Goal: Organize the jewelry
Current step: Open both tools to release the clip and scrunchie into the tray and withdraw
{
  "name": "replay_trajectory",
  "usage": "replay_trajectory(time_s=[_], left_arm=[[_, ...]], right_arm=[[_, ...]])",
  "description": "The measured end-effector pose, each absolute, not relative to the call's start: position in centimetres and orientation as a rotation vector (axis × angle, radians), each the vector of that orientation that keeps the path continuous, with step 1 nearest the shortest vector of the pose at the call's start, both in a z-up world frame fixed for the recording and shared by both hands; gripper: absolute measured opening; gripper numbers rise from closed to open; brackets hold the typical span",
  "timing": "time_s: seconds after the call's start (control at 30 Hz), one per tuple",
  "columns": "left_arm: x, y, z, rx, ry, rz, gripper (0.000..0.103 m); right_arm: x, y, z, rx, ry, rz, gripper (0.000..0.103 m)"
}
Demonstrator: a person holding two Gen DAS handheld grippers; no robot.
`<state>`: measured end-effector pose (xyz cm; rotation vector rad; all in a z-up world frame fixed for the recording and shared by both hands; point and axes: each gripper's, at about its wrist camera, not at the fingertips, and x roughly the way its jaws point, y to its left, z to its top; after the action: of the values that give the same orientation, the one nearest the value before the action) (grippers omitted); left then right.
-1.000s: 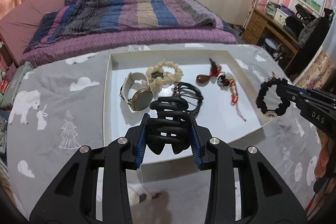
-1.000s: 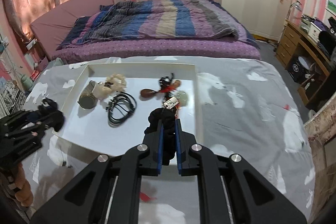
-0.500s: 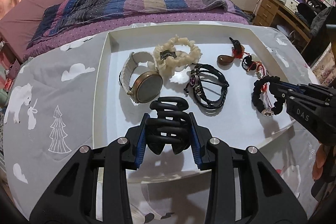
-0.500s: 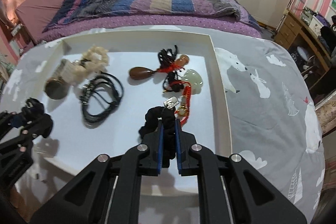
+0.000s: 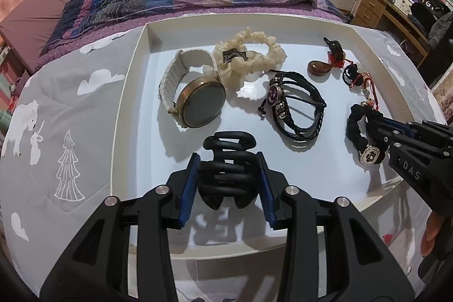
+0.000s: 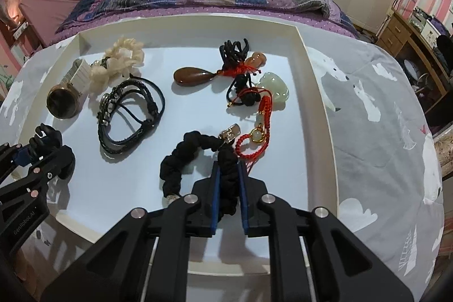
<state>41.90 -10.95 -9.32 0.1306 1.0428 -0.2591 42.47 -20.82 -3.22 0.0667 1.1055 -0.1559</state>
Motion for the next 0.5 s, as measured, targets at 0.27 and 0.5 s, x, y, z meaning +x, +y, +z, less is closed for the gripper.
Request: replay_trajectory(time_s=[0.27,0.5], left_arm=[[39.1,-9.8,-3.3,0.117,0.86,-0.213,0.1],[35.9,-7.0,1.2,0.055,0.767,-0.171,0.1]], right_arm=[[40.2,-21.4,2.4,0.072,0.913,-0.173,0.09],[36.6,-21.9,7.6,0.04,0.749,-0.225,0.099]])
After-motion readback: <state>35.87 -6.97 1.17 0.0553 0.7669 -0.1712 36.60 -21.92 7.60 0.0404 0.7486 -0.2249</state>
